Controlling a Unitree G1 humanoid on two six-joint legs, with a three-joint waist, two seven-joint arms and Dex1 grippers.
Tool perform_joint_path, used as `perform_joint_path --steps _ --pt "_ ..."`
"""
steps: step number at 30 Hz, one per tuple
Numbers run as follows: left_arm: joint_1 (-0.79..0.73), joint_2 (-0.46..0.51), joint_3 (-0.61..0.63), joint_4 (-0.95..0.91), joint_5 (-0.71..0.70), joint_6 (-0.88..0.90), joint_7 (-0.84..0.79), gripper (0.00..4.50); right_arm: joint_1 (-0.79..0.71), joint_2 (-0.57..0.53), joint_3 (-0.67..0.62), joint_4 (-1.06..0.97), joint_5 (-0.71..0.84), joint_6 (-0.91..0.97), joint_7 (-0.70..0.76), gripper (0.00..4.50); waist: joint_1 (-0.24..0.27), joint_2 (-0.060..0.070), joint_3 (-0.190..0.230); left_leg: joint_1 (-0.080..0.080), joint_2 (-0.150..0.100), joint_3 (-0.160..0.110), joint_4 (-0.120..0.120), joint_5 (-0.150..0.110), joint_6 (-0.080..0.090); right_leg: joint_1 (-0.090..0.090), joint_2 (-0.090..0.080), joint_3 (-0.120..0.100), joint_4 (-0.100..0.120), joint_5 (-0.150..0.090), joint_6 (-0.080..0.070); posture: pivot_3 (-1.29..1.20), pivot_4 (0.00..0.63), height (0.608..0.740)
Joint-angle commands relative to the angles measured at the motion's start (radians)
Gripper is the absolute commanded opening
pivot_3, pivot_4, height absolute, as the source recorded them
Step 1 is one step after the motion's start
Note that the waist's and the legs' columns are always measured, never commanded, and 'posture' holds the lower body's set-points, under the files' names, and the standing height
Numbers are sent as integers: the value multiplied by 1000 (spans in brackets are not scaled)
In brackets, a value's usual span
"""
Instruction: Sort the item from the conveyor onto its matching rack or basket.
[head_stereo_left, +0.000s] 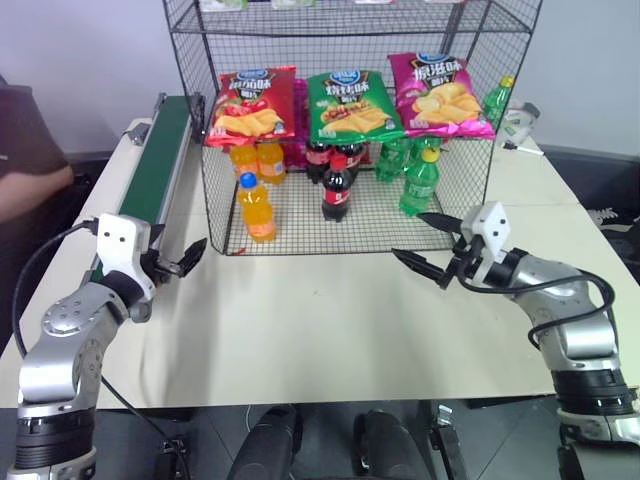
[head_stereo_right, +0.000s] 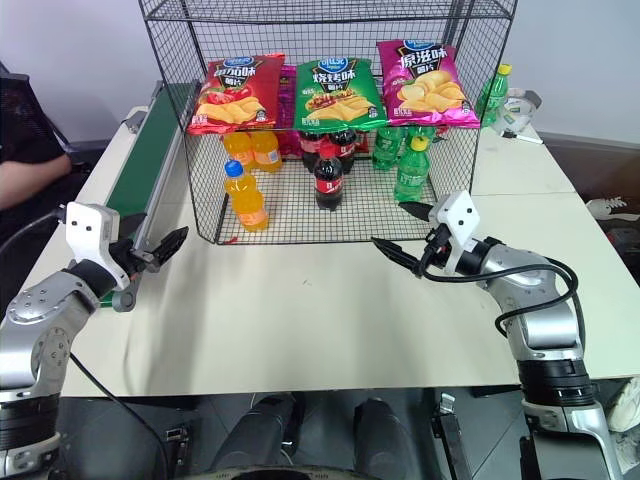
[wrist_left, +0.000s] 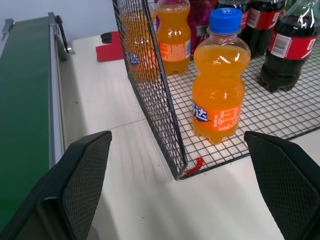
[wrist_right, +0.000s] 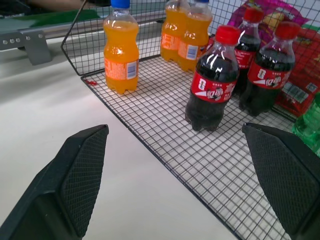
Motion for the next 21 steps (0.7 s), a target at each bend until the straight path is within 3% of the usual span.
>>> perform_joint_path --steps 1,21 --pt "-1 11 41 -39 -23 4 1 4441 -29 2 -2 -11 8 -20 5 4500 1 0 0 0 0 0 0 0 0 0 0 0 0 0 0 0 150 740" --pt "12 -3 47 -46 -16 -20 35 4441 -66 18 27 15 2 -39 7 4500 1 0 0 0 0 0 0 0 0 0 0 0 0 0 0 0 150 740"
